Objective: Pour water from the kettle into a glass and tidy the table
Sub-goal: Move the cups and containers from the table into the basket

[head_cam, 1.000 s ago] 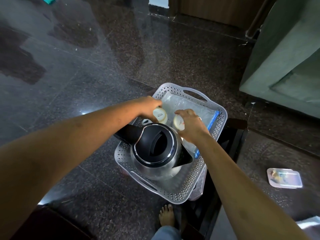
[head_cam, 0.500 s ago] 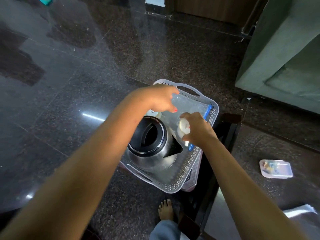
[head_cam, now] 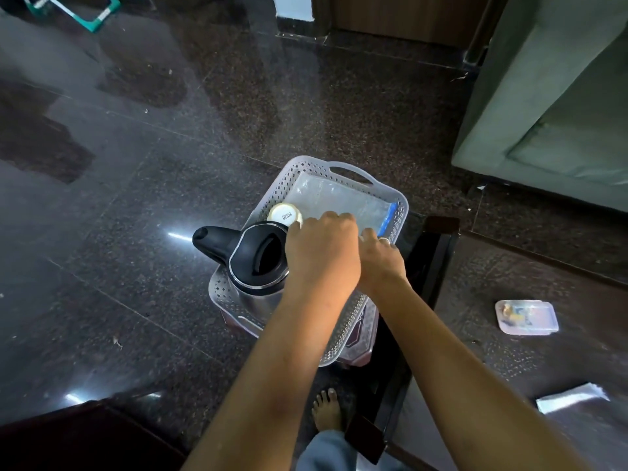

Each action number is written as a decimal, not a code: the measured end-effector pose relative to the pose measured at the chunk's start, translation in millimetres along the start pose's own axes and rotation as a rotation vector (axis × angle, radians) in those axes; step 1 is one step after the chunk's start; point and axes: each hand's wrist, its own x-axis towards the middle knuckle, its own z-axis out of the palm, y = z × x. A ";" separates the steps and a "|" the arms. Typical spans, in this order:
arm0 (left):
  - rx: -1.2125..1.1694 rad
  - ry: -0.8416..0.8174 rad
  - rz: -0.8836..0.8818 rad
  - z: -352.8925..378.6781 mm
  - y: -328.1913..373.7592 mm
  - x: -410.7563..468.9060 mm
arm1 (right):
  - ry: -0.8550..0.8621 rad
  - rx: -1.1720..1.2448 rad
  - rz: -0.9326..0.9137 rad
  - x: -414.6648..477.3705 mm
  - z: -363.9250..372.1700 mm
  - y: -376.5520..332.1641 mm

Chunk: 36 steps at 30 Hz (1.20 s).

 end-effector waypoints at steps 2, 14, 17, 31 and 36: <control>0.023 0.002 0.009 5.4 5.1 -1.6 | 0.035 0.036 -0.013 -3.1 -0.4 6.0; -0.021 0.045 0.253 60.3 81.0 1.8 | 0.356 0.374 0.360 -66.3 -9.7 105.8; -0.070 -0.027 0.345 85.5 119.8 -2.9 | 0.421 0.464 0.568 -94.7 5.3 146.9; -0.213 -0.424 0.691 183.7 304.1 -56.1 | 0.730 0.404 1.021 -223.5 15.6 319.3; -0.297 -0.434 0.796 197.3 386.5 -77.6 | 0.833 0.439 1.175 -275.6 10.6 386.4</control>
